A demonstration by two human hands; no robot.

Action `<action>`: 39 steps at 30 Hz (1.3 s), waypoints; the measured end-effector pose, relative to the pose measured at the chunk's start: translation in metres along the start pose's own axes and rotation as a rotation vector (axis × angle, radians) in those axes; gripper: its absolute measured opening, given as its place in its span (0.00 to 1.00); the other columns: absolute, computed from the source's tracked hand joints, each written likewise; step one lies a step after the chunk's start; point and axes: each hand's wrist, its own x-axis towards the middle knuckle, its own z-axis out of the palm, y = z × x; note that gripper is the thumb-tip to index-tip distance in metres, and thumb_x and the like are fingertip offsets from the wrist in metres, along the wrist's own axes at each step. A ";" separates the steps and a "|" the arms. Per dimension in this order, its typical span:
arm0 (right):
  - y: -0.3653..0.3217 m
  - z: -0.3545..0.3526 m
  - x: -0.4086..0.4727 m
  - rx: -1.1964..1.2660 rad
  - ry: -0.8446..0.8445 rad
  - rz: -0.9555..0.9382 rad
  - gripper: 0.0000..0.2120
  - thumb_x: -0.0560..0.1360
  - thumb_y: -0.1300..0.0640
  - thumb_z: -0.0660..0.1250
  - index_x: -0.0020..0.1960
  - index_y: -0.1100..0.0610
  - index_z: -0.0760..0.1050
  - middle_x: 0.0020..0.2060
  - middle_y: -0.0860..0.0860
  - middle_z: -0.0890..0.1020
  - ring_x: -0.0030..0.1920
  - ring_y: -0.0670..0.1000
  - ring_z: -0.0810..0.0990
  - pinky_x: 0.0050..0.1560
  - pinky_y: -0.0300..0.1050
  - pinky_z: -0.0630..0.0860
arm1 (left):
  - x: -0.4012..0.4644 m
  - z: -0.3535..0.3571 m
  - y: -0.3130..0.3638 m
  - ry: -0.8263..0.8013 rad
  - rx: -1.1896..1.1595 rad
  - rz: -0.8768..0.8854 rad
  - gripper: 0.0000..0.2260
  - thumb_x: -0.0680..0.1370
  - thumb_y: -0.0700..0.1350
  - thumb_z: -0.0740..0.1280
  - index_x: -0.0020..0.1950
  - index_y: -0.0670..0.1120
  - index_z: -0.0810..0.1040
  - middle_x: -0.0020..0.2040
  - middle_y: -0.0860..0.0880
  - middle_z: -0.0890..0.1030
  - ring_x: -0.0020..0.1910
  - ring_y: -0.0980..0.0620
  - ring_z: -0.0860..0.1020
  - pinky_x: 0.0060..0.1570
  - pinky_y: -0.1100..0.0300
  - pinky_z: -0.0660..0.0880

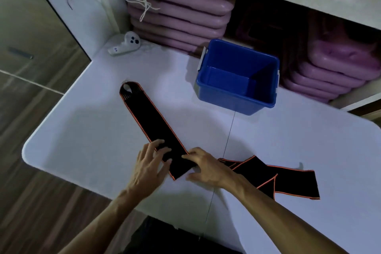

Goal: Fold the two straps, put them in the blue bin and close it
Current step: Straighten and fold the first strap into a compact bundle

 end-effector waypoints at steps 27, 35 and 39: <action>-0.023 -0.017 0.042 -0.007 0.068 -0.146 0.12 0.79 0.53 0.66 0.61 0.57 0.77 0.43 0.45 0.78 0.42 0.45 0.75 0.41 0.33 0.68 | -0.007 -0.006 0.020 -0.065 -0.326 -0.583 0.11 0.78 0.46 0.66 0.59 0.45 0.78 0.41 0.47 0.83 0.40 0.49 0.81 0.36 0.68 0.70; -0.029 -0.009 0.055 0.058 0.163 -0.078 0.13 0.79 0.55 0.67 0.61 0.60 0.77 0.40 0.42 0.74 0.42 0.42 0.73 0.39 0.24 0.66 | 0.004 0.000 0.020 0.065 -0.389 -0.738 0.06 0.76 0.43 0.68 0.51 0.45 0.76 0.36 0.48 0.79 0.34 0.50 0.78 0.36 0.53 0.75; -0.027 -0.005 0.058 0.085 0.181 -0.067 0.12 0.77 0.56 0.68 0.59 0.59 0.78 0.39 0.41 0.75 0.40 0.42 0.74 0.42 0.28 0.67 | 0.002 0.005 0.016 0.069 -0.339 -0.718 0.06 0.76 0.44 0.68 0.51 0.47 0.76 0.43 0.47 0.78 0.36 0.50 0.78 0.39 0.53 0.77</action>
